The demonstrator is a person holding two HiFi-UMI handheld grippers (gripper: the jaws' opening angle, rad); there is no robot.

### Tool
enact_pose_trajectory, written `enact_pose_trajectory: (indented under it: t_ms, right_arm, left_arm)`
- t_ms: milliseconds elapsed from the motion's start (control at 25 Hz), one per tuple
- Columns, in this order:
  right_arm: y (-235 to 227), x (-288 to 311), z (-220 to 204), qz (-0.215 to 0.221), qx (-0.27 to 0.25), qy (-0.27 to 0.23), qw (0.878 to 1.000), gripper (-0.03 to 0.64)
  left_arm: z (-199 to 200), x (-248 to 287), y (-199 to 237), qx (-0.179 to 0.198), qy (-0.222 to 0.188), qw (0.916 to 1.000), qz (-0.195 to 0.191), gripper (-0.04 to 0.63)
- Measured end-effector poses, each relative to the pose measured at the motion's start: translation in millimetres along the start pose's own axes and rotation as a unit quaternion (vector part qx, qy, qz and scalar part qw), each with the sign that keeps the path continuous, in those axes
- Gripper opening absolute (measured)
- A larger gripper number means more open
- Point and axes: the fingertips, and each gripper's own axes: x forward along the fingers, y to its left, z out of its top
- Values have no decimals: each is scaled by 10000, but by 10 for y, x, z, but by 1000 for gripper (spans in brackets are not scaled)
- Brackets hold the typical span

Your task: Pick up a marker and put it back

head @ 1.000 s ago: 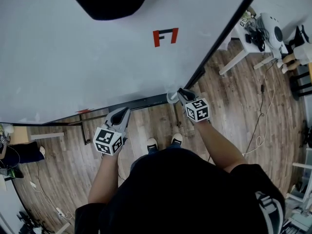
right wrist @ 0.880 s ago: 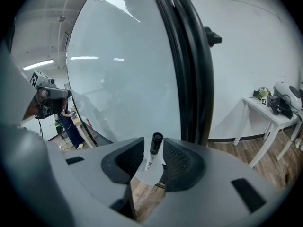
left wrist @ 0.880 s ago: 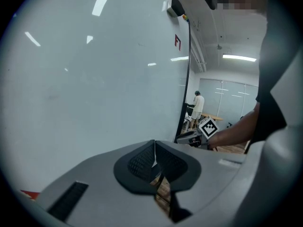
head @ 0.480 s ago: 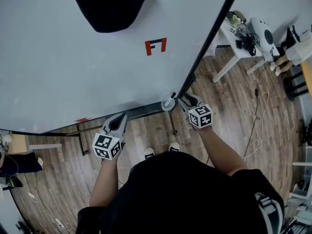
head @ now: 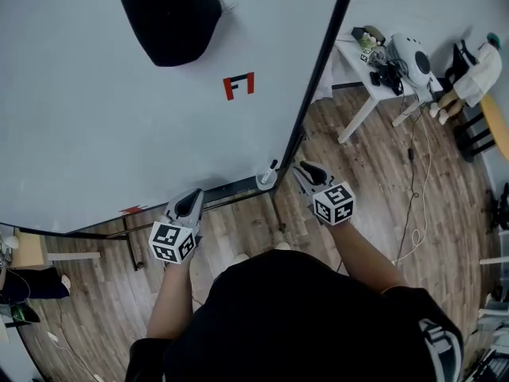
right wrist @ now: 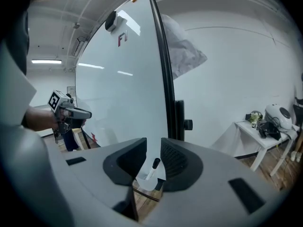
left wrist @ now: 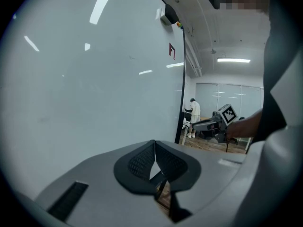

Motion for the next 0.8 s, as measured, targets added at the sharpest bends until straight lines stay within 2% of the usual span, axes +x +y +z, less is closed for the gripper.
enact_pose_trajectory:
  t_ms: [400,800]
  right_arm:
    - [42,-307,151,-142,-56,-232,9996,42]
    - [185,-360,135,-102,-183,-201,9996,15]
  left_arm:
    - [71,11,-111,101,-36,9998,-137,14]
    - [48,-71,-151,183,20,9996,-216,14]
